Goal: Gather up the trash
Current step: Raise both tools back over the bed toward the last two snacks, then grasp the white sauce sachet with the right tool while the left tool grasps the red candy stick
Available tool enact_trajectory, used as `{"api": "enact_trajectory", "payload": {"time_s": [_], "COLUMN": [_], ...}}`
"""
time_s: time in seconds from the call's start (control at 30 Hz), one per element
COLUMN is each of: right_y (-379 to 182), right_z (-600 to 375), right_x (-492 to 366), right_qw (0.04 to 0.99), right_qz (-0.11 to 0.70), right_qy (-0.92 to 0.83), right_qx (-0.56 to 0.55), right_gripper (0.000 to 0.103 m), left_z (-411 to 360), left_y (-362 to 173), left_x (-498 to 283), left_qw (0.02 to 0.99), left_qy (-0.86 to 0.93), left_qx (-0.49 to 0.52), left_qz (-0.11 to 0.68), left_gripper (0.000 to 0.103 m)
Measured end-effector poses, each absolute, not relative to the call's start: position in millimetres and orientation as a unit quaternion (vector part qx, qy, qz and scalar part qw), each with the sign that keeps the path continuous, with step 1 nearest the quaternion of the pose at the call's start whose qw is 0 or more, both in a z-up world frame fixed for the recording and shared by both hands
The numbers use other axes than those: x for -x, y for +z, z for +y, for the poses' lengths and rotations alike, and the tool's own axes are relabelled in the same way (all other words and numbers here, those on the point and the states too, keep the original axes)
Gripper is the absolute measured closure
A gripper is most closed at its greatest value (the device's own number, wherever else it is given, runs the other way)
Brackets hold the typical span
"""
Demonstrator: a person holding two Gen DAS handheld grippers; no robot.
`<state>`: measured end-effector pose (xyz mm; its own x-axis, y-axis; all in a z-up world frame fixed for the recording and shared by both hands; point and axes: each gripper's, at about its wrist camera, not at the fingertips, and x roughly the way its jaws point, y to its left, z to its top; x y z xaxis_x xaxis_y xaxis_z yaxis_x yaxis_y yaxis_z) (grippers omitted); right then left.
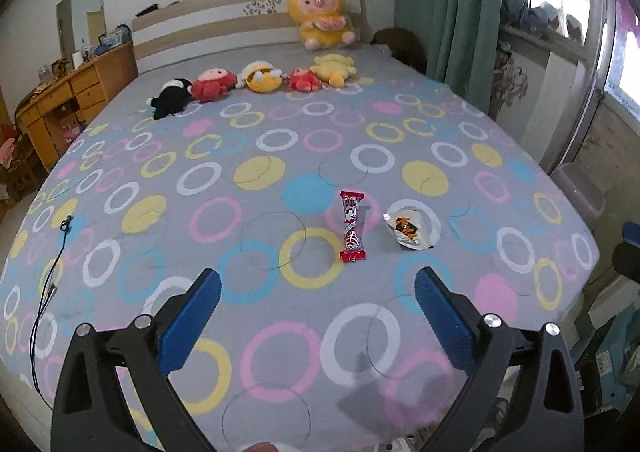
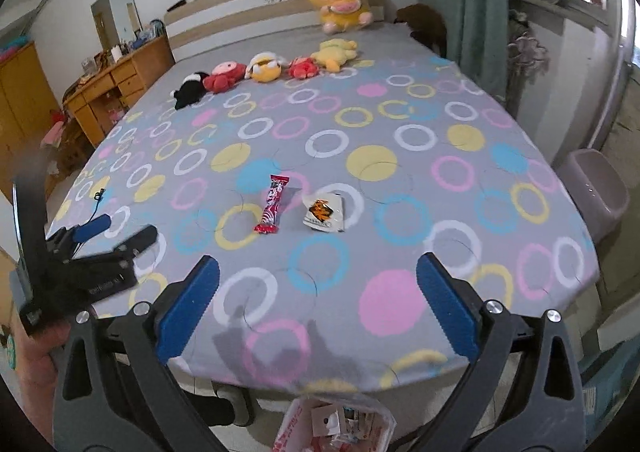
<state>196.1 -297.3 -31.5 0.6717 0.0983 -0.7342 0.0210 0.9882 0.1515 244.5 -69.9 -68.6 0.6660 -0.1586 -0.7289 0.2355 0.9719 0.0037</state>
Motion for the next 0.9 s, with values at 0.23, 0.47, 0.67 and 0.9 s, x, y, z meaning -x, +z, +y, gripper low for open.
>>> {"api": "enact_trajectory", "payload": {"time_s": [0.23, 0.47, 0.67, 0.9], "right_y": [-70, -126, -175, -222], "right_z": [-284, -287, -291, -290], "right_x": [-282, -352, -400, -437], "right_qw": [0.889, 0.859, 0.837, 0.815], "right_qz": [0.45, 0.505, 0.542, 0.574], "right_qy": [0.027, 0.017, 0.001, -0.006], "right_qx": [-0.077, -0.083, -0.071, -0.081], "right_gripper": [0.007, 0.007, 0.007, 0.007], "left_z": [-88, -109, -120, -131], "left_y": [-120, -183, -209, -238], "left_x": [-304, -352, -379, -399], "left_qw": [0.891, 0.875, 0.876, 0.869], "left_qy": [-0.107, -0.113, -0.135, -0.139], "left_qx": [-0.054, -0.073, -0.076, -0.079], "left_qz": [0.438, 0.466, 0.457, 0.468], "left_gripper": [0.008, 0.008, 0.008, 0.008]}}
